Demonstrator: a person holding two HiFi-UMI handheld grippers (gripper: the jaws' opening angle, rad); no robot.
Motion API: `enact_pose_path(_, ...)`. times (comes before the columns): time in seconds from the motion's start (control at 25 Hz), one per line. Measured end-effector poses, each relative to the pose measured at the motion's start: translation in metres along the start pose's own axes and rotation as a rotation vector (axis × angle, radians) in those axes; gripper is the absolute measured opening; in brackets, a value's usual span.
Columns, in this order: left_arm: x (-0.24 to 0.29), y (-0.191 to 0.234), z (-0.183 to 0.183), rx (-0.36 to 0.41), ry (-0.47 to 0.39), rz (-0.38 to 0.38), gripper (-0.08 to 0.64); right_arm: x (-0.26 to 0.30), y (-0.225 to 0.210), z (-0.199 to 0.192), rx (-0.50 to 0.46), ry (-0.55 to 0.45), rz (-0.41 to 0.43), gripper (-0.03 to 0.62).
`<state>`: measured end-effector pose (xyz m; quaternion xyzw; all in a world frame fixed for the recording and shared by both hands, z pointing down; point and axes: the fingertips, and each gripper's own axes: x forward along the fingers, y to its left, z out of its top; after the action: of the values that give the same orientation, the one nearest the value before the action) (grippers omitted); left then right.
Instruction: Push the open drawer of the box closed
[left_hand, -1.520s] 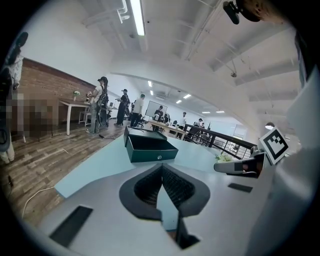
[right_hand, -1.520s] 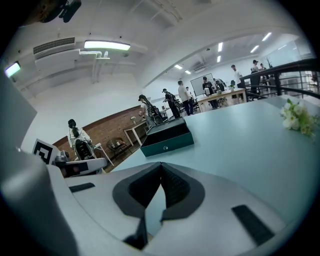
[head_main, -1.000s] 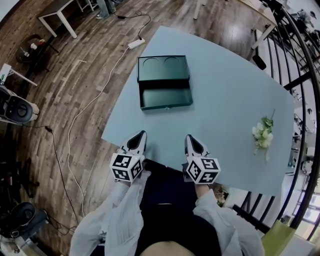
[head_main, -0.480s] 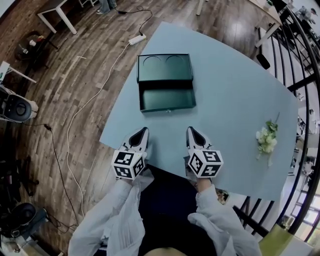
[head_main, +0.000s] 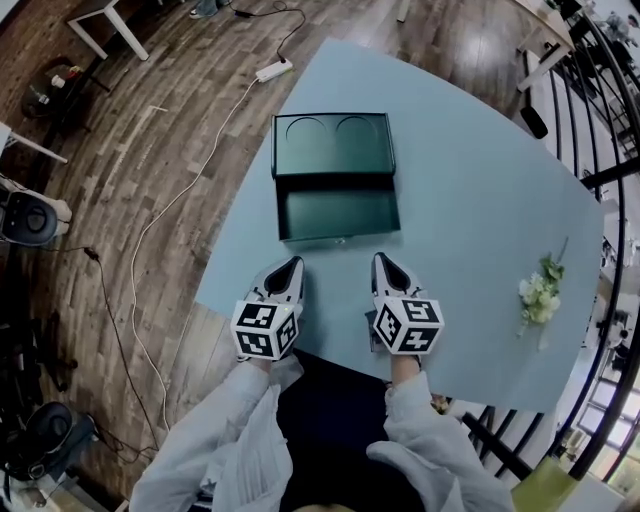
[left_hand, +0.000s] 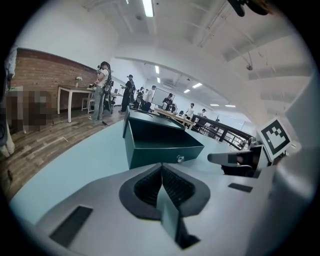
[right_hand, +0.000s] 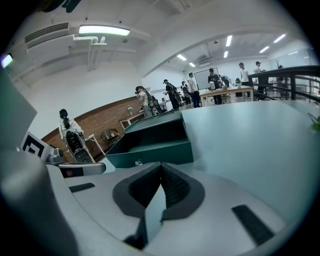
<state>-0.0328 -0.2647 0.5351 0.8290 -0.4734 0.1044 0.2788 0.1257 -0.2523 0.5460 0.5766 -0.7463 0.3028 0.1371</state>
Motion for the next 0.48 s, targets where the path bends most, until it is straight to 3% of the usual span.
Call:
enact_pose_path(0.28,0.019,0.004,-0.003,-0.018,0.055,-0.005,0.017,0.02,-0.005,0.0,0.013,0.027,-0.016,0.008)
enact_pose_path(0.48,0.026,0.006,0.003,-0.022,0.044,-0.015,0.017,0.031,-0.01,0.001,0.006,0.058,-0.034,0.008)
